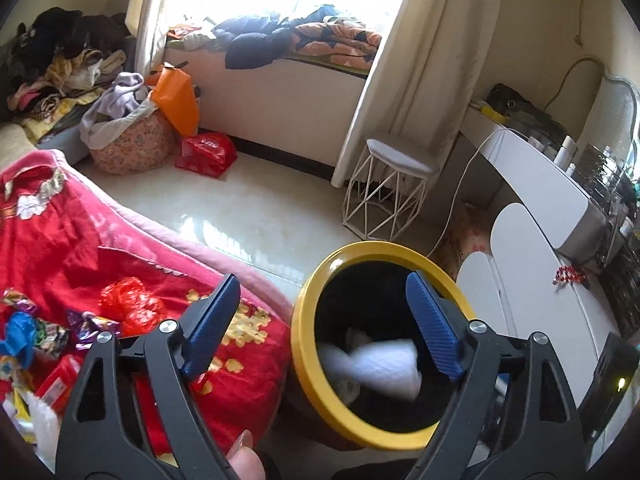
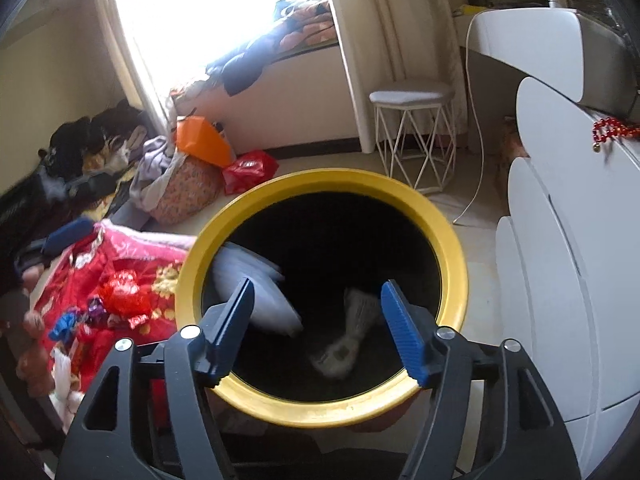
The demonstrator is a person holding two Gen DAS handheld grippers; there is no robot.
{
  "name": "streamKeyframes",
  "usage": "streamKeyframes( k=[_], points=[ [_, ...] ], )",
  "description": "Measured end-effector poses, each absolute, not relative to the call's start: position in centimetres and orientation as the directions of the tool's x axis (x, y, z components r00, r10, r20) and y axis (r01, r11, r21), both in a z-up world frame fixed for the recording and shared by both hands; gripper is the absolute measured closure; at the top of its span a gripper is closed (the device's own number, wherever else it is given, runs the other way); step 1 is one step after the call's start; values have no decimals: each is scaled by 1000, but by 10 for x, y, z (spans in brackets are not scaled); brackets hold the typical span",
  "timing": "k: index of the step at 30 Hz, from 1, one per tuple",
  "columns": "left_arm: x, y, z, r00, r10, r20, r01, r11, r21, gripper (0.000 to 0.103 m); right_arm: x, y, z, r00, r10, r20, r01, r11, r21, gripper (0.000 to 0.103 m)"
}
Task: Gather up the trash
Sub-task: 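Move both open tools back over the trash on the bedspread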
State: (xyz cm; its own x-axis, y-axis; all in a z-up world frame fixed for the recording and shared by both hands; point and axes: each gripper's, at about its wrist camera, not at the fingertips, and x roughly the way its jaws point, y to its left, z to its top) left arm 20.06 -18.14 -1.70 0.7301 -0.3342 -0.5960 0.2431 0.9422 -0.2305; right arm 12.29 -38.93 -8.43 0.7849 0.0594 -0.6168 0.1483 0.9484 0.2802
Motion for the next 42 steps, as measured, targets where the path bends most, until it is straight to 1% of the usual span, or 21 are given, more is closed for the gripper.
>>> streamKeyframes(
  k=[3, 6, 10, 19, 38, 39, 42],
  points=[
    [190, -170, -15, 738, -332, -588, 237, 943, -235, 17, 120, -385, -78, 798, 57, -600, 141, 950, 278, 32],
    [180, -155, -14, 748, -321, -581, 225, 946, -234, 16, 118, -379, -72, 805, 55, -590, 132, 954, 268, 29],
    [168, -137, -11, 765, -304, -568, 204, 951, -233, 12, 116, -365, -65, 811, 66, -581, 104, 962, 254, 28],
    [141, -96, -6, 806, -260, -532, 148, 959, -244, 11, 109, -332, -52, 821, 99, -562, 35, 974, 222, 27],
    [108, -20, 3, 848, -173, -500, 40, 963, -266, 11, 94, -269, -29, 829, 181, -529, -102, 979, 176, 26],
    [106, -12, 5, 853, -164, -495, 30, 963, -268, 11, 93, -267, -29, 828, 187, -528, -109, 978, 176, 26],
    [102, 4, 8, 859, -143, -491, 4, 962, -272, 11, 91, -256, -27, 829, 206, -521, -137, 976, 168, 21]
  ],
)
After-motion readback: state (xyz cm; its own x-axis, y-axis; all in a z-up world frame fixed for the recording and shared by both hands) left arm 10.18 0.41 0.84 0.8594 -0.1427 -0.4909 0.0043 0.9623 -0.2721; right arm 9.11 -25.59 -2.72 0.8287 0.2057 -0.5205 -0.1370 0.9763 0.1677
